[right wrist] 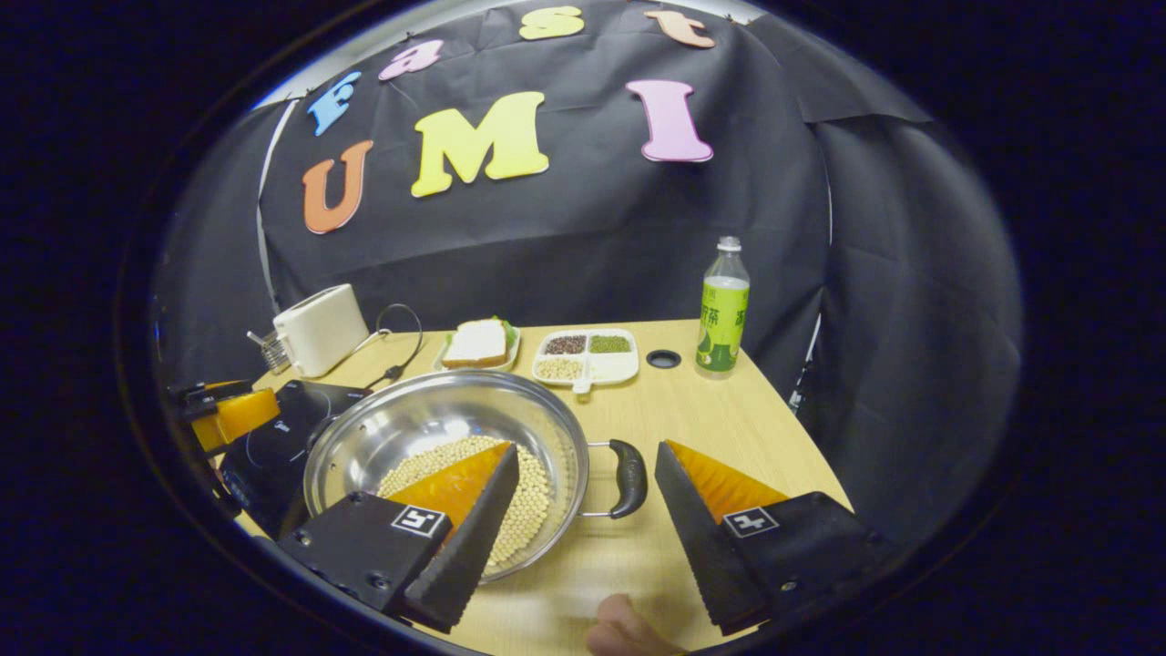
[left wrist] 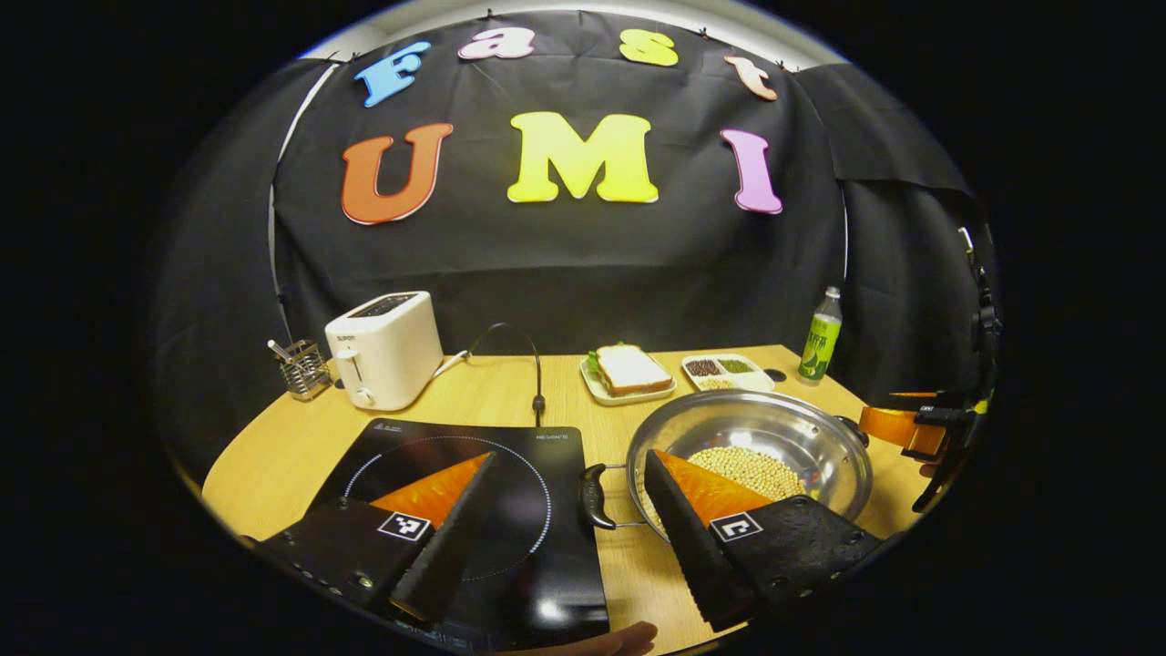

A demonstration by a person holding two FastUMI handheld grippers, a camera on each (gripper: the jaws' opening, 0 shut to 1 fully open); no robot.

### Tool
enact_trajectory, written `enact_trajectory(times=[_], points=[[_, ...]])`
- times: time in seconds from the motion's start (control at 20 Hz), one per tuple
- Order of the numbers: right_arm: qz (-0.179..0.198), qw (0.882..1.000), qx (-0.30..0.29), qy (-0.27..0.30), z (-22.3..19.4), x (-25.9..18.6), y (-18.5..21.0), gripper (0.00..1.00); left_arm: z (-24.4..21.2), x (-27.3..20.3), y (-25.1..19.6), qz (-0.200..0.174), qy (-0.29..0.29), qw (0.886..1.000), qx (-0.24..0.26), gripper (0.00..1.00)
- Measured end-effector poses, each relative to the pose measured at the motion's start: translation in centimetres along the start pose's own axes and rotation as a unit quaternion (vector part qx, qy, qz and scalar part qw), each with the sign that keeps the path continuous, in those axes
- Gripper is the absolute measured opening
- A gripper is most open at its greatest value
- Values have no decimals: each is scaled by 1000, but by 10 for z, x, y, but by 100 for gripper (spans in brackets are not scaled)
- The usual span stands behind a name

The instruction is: First push the handle of the pot to place it horizontally, then grasp the pot with both hands and set it on the induction cooktop.

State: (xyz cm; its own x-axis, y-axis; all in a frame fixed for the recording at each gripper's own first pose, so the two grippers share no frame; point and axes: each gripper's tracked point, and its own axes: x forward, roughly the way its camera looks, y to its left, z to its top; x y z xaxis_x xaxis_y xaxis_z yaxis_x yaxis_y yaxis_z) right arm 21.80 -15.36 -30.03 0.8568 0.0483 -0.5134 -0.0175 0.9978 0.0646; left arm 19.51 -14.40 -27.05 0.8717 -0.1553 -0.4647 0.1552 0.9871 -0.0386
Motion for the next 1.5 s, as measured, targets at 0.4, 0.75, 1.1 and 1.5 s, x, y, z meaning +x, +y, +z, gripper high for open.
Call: enact_trajectory(times=[0.4, 0.75, 1.1, 1.5], points=[[-2, 998, 11, 59, -27, 37, -10, 95, -28, 49, -8, 3, 68, 998, -5, 95], [13, 997, 20, 80, -35, 48, -10, 84, -49, 63, -14, -3, 117, 993, -17, 77], [5, 995, 33, 95, -40, 50, -15, 73, -50, 60, -15, -18, 141, 989, -41, 65], [-12, 993, 36, 112, -45, 50, -17, 68, -53, 63, -17, -33, 160, 986, -27, 65]])
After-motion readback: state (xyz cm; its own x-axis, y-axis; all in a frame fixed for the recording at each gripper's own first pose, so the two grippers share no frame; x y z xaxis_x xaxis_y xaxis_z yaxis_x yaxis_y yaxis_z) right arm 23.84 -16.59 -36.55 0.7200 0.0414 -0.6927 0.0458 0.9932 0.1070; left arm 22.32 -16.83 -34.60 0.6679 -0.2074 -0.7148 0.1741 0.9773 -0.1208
